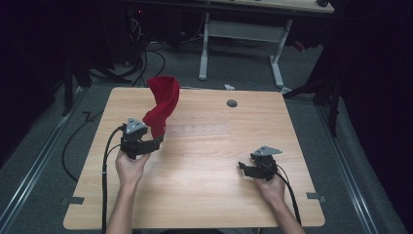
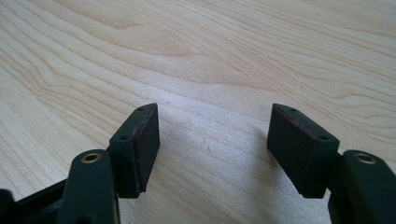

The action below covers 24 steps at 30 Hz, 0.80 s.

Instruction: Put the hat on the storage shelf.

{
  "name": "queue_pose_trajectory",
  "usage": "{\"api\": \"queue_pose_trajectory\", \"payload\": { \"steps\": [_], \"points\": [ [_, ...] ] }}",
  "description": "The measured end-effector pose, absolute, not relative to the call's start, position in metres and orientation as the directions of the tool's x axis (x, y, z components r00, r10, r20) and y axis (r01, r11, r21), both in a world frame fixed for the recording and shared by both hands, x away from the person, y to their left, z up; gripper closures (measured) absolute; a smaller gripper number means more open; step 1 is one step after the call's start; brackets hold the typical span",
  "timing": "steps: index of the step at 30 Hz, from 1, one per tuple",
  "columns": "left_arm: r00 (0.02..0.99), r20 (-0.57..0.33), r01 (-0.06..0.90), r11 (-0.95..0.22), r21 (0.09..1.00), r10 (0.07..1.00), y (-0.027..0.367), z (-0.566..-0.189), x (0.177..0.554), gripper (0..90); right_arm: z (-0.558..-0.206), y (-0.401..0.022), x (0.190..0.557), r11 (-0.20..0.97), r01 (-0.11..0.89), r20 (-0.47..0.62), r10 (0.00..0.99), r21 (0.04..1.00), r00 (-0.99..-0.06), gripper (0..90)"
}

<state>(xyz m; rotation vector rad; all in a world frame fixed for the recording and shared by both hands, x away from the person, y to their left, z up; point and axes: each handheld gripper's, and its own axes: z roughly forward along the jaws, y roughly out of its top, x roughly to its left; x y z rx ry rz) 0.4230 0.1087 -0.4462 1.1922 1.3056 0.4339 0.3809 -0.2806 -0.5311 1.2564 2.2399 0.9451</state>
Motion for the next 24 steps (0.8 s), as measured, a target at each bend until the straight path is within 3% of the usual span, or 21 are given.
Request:
{"api": "queue_pose_trajectory", "payload": {
  "steps": [24],
  "points": [
    [0.348, -0.524, 0.39, 0.388, 0.835, 0.777, 0.093, -0.449, 0.385, 30.8, -0.531, -0.281, 0.381, 0.367, 0.586, -0.019, 0.857, 0.723, -0.514, 34.6]
  ]
}}
